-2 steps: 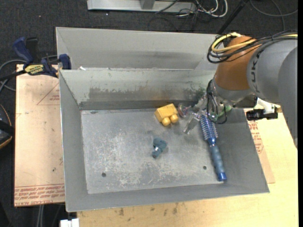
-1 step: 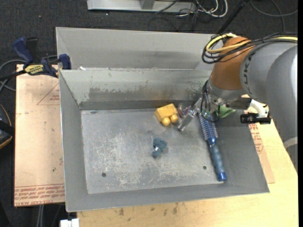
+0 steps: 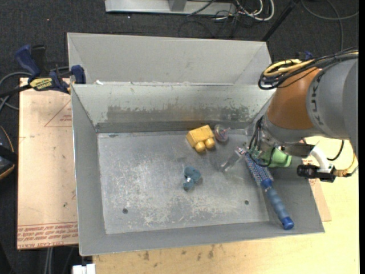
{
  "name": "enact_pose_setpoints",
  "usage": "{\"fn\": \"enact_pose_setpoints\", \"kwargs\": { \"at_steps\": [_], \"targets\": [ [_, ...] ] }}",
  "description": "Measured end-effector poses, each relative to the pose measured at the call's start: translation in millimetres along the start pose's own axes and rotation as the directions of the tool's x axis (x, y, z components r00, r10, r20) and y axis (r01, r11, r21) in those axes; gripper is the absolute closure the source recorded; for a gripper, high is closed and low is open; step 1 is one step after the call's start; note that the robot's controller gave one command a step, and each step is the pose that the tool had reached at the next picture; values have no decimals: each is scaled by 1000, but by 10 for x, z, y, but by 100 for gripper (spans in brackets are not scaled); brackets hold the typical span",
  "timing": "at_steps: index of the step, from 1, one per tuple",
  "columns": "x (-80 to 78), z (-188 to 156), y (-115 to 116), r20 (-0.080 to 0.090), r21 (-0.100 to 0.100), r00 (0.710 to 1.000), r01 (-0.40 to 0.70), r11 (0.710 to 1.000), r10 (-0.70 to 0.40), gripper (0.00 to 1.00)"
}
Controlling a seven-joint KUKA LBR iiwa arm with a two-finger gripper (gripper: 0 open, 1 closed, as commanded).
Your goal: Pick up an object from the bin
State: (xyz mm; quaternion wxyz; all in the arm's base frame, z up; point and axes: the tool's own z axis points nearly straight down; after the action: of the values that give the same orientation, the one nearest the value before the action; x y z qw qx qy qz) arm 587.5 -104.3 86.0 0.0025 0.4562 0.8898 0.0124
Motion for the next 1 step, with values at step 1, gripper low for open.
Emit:
{"fn": "enact_pose_setpoints", "kwargs": {
  "at_steps": [1],
  "targets": [
    [-55,-5,49,3,6,983,-184,983,184,0]
  ]
}}
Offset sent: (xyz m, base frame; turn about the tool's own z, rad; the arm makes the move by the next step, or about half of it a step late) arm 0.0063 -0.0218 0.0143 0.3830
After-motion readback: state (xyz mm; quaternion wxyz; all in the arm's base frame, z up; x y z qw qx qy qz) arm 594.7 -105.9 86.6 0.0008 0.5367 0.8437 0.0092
